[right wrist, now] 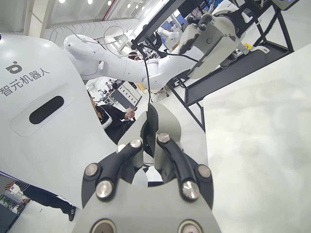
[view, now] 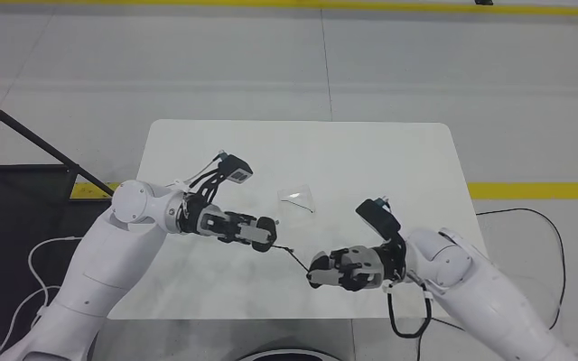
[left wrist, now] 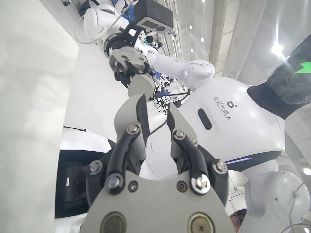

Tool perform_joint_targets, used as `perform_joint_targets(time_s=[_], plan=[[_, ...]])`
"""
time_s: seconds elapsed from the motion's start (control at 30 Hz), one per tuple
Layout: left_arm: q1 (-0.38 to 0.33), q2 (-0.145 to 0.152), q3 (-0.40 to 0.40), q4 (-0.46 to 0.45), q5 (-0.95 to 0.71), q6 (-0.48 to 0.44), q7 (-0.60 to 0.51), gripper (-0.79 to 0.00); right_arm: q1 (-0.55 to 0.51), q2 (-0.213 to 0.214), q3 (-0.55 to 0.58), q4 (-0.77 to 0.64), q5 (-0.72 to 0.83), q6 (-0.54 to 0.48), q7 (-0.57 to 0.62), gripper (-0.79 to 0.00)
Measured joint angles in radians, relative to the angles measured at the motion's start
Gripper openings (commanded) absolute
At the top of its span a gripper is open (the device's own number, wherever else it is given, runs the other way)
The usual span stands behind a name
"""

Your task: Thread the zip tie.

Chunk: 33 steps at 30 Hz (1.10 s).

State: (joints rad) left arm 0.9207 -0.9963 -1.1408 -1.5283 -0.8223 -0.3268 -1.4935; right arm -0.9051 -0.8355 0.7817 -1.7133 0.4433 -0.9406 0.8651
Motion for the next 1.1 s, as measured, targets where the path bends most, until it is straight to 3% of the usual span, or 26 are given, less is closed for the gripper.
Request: perform_joint_targets(time_s=[1.1], plan=[[0.022, -0.014, -0.052, -0.010, -0.059, 0.023, -0.023, -0.480, 0.021, -0.008, -0.006, 0.016, 0.004, 0.046, 0.060, -0.785]])
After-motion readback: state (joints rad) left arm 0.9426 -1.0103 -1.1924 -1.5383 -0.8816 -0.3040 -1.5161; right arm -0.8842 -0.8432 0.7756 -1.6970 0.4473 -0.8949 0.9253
